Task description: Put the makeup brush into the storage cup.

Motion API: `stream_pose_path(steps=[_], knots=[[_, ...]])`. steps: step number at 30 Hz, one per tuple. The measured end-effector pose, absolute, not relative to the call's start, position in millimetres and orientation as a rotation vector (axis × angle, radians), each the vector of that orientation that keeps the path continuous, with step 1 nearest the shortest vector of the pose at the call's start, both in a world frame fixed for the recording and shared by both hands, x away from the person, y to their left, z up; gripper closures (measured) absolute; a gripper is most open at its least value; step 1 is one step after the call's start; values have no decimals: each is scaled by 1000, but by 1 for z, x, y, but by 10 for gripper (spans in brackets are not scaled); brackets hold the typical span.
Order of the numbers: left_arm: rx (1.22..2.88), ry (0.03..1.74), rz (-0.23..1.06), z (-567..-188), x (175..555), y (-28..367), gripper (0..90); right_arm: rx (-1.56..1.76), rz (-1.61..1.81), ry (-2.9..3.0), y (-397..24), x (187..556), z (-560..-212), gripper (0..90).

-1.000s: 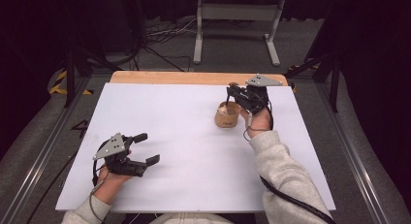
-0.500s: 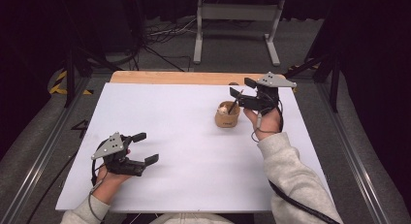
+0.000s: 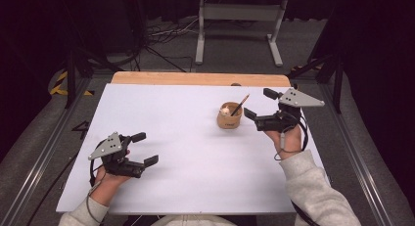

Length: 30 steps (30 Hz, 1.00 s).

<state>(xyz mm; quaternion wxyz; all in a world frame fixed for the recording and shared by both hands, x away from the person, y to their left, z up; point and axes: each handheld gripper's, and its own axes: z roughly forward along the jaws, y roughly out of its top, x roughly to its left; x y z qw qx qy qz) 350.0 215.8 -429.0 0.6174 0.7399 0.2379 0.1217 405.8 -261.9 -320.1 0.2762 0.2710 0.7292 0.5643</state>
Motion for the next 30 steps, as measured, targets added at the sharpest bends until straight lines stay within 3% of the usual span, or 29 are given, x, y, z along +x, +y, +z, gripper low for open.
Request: stream_pose_path(steps=[30], knots=[[1668,574,280,-428,340,239,36,662,1594,1958,-298,346,-396,0]])
